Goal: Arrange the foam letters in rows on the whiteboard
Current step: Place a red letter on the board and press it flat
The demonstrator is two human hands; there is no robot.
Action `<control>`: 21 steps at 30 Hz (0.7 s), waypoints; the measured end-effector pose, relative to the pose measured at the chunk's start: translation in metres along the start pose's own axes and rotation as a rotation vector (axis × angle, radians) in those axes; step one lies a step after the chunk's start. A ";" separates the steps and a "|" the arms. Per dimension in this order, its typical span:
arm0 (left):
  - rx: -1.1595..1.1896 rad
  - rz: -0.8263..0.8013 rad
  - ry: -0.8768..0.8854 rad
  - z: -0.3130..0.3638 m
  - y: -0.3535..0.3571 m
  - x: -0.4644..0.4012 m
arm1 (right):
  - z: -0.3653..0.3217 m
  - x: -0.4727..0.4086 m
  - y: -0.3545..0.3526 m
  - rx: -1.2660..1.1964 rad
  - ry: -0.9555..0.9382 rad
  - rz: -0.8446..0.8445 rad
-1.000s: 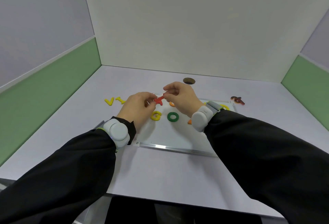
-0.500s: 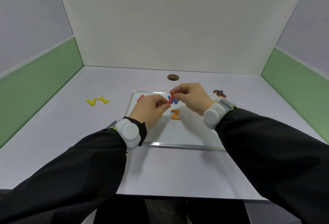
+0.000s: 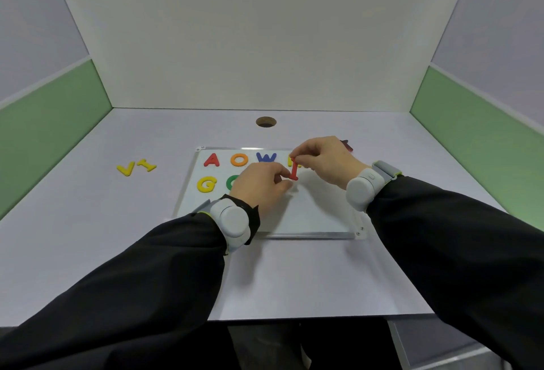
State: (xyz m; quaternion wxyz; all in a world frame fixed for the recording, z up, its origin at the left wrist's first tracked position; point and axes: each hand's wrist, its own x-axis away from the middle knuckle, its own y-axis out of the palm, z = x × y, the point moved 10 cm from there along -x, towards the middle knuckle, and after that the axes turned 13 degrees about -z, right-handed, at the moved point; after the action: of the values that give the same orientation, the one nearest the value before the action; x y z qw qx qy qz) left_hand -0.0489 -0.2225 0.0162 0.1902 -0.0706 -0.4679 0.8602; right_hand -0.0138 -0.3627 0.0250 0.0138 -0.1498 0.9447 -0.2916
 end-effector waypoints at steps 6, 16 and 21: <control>-0.176 -0.025 -0.014 0.008 0.018 0.004 | 0.012 0.000 0.000 0.095 0.044 -0.027; -0.548 -0.008 0.052 0.030 0.033 0.020 | 0.018 -0.002 0.006 0.159 0.030 -0.008; -0.620 -0.025 0.045 0.030 0.041 0.025 | 0.022 -0.001 0.006 0.169 0.038 0.040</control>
State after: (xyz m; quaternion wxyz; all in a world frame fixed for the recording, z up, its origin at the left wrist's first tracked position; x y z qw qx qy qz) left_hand -0.0920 -0.2564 -0.0002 0.1804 -0.1387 -0.7046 0.6722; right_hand -0.0125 -0.3695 0.0033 0.0141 -0.1236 0.9196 -0.3725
